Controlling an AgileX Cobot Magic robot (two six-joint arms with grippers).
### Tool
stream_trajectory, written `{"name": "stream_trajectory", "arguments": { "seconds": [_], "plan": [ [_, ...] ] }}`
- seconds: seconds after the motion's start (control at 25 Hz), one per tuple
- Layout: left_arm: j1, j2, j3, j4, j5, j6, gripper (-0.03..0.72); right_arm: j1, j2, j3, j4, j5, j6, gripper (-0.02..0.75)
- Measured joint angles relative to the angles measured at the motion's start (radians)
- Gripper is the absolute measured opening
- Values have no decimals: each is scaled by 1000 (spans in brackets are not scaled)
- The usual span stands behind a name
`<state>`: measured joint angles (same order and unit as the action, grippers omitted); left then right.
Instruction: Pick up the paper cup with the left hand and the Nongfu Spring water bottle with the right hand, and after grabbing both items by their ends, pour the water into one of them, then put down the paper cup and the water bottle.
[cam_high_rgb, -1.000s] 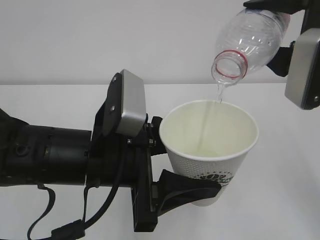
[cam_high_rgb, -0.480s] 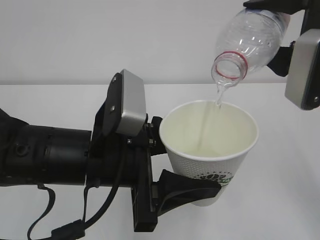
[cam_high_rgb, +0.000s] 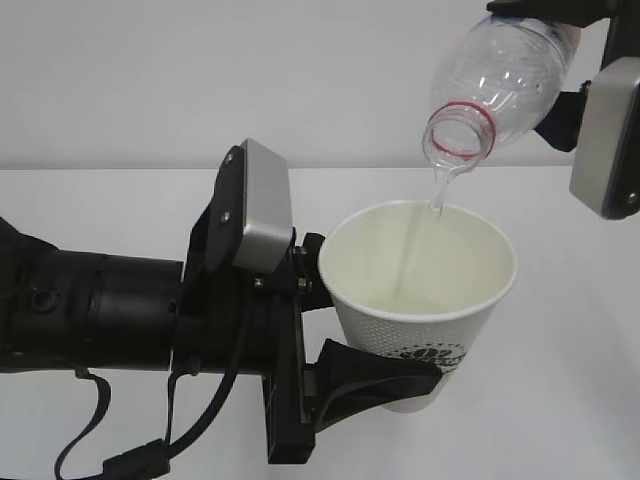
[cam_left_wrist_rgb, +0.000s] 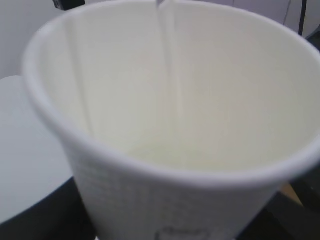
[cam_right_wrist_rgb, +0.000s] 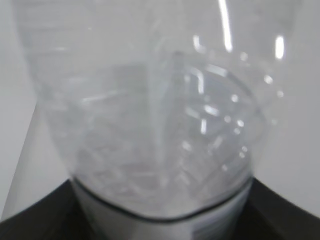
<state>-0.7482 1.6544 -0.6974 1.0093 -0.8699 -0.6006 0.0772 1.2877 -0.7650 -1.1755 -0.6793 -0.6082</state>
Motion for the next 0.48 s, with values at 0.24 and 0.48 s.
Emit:
{"name": "stream_trajectory", "arguments": {
  "seconds": [0.24,0.48],
  "plan": [
    [0,0,0,0,0,0,517,0,0,0,0,-2,-6,481],
    [0,0,0,0,0,0,517,0,0,0,15,-2,-16,481]
  ]
}}
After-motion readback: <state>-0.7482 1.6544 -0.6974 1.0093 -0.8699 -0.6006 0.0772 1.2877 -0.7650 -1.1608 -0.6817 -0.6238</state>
